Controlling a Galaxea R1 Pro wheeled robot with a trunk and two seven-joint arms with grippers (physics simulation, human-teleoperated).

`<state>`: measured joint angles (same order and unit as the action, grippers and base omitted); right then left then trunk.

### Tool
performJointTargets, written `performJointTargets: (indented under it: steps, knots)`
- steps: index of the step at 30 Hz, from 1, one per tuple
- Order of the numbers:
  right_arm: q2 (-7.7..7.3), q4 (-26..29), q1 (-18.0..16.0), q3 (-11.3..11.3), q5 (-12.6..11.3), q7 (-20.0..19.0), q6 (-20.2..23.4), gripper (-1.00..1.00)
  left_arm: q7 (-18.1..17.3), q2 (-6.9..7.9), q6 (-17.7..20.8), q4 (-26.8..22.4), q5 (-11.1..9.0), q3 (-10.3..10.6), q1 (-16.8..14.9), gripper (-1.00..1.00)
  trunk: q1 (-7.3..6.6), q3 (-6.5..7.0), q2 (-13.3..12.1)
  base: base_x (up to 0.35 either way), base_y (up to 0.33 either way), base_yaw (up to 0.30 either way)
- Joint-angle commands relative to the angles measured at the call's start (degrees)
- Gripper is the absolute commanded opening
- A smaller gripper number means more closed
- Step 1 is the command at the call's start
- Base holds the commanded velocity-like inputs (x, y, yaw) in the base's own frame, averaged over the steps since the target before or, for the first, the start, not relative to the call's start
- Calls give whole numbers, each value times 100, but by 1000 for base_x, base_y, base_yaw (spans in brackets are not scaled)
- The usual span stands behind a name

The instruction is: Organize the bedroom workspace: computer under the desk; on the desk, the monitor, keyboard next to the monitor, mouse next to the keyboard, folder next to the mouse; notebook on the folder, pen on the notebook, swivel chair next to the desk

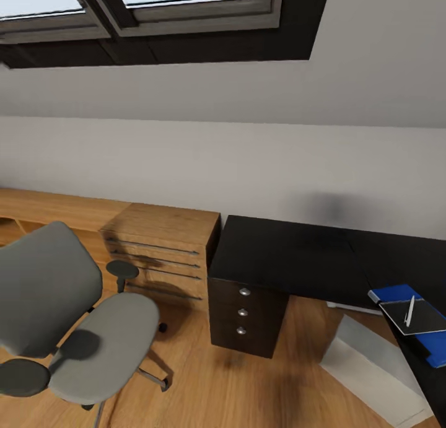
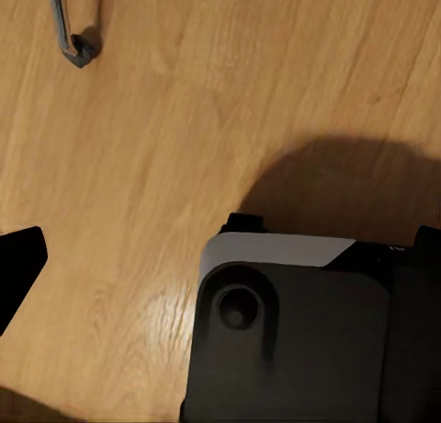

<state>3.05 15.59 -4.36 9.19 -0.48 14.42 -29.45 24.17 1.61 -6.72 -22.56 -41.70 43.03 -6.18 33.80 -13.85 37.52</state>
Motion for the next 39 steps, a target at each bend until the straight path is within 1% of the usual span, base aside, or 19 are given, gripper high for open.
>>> performJointTargets:
  steps: [1, 3, 5, 7, 8, 10, 11, 13, 16, 17, 18, 19, 21, 25, 30, 36, 39]
  knots:
    - [-1, -2, -4, 48, -5, 53, -6, 100, 22, -19, -21, 6, -66, 48, -6, 100, -21, 7, -35, 0, 0, 276]
    - [1, -3, -4, 48, -5, 53, -3, 100, 16, -53, -19, 56, -71, 48, -6, 100, -65, 36, -115, 0, 0, 276]
    - [-4, 0, -4, 48, -8, 52, -1, 100, 10, -68, -13, 162, -177, 33, -3, 100, -109, 65, -195, 0, 0, 270]
    - [-10, 4, -4, 48, -11, 52, 0, 100, 4, -72, -8, 332, -477, -34, 2, 100, -153, 93, -275, 0, 0, 259]
    - [-10, 1, -4, 48, -13, 52, 0, 100, -2, -65, -6, 490, -847, -82, 1, 100, -175, 106, -315, 0, 0, 251]
    - [-8, -1, -4, 48, -13, 52, 0, 100, -5, -62, -7, 534, -1015, -94, -2, 100, -219, 132, -396, 0, 0, 250]
    - [-7, -1, -4, 48, -13, 52, 0, 100, -6, -58, -15, 562, -1140, -100, -3, 100, -241, 146, -436, 0, 0, 249]
    - [-7, 1, -4, 48, -13, 52, 0, 100, -30, -68, -38, 584, -1243, -105, -5, 100, -285, 172, -516, 0, 0, 248]
    - [-6, 3, -4, 48, -14, 52, 0, 100, -123, -94, -52, 594, -1287, -102, -5, 100, -351, 211, -636, 0, 0, 247]
    - [-6, 4, -7, 48, -14, 52, 0, 100, -238, -122, -57, 599, -1303, -99, -6, 100, -373, 224, -676, 0, 0, 246]
    - [-6, 5, -11, 48, -14, 55, 0, 100, -473, -157, -74, 608, -1323, -97, -6, 100, -395, 237, -716, 0, 0, 243]
    - [-6, 6, -11, 48, -14, 54, 0, 100, -500, -159, -85, 609, -1325, -98, -6, 100, -417, 250, -756, 0, 0, 243]
    - [-6, 6, -11, 48, -14, 53, 0, 100, -539, -160, -128, 611, -1330, -99, -6, 100, -460, 275, -837, 0, 0, 243]
    - [-6, 4, -12, 48, -14, 52, 0, 100, -589, -165, -366, 619, -1348, -101, -6, 100, -548, 326, -997, 0, 0, 242]
    - [-6, -2, -12, 48, -7, 52, 0, 100, -605, -169, -502, 621, -1357, -102, -6, 100, -658, 390, -1198, 0, 0, 242]
    - [-6, -3, -12, 48, -7, 52, 0, 100, -607, -170, -521, 622, -1358, -102, -6, 100, -790, 467, -1438, 0, 0, 242]
    - [-6, -3, -12, 48, -5, 52, 0, 100, -607, -166, -525, 622, -1364, -104, -6, 100, -802, 461, -1460, 0, 0, 242]
